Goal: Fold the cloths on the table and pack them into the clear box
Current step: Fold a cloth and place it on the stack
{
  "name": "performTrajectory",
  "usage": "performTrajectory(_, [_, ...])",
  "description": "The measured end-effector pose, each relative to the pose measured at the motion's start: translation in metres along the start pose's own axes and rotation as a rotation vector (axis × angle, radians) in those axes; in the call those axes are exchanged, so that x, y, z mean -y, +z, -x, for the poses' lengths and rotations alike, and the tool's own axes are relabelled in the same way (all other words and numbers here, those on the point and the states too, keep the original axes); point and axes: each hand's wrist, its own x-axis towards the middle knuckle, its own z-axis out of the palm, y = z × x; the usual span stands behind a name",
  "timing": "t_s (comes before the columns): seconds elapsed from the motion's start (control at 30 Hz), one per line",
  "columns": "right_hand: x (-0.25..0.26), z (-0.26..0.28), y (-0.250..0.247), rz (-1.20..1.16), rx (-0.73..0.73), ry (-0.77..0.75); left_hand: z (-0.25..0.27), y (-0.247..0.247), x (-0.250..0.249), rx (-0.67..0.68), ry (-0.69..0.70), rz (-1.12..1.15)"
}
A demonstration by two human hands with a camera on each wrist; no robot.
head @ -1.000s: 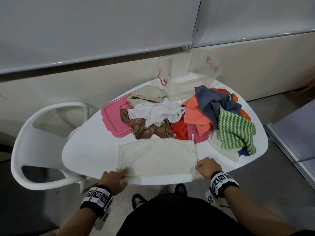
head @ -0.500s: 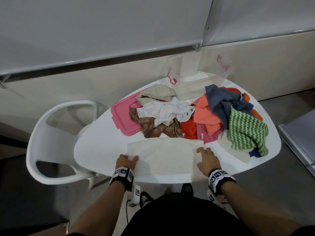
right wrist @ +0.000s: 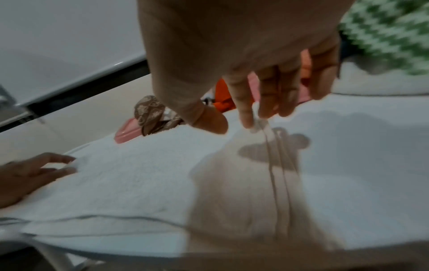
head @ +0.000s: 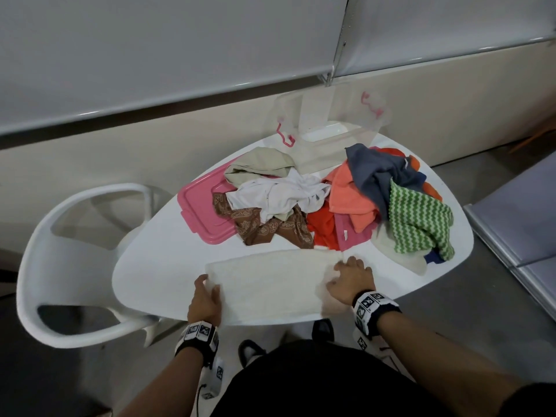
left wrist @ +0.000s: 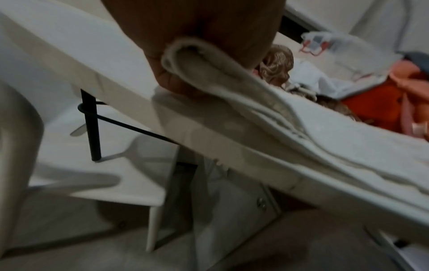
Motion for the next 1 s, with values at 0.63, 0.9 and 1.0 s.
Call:
performTrajectory(0.63, [0.047, -0.006, 0.033, 0.029, 0.203, -0.128, -0.046, -0.018, -0.008, 0.013, -0.048, -0.233])
performTrajectory(0.9, [0.079, 0.005, 0.044, -0.110, 0.144, -0.211, -0.031, -0.023, -0.001, 0.105, -0.058, -0.208])
performTrajectory(1.0, [0.078, 0.004, 0.045, -0.061, 0.208, -0.210, -0.031, -0.020, -0.004, 0.195, -0.048, -0.318])
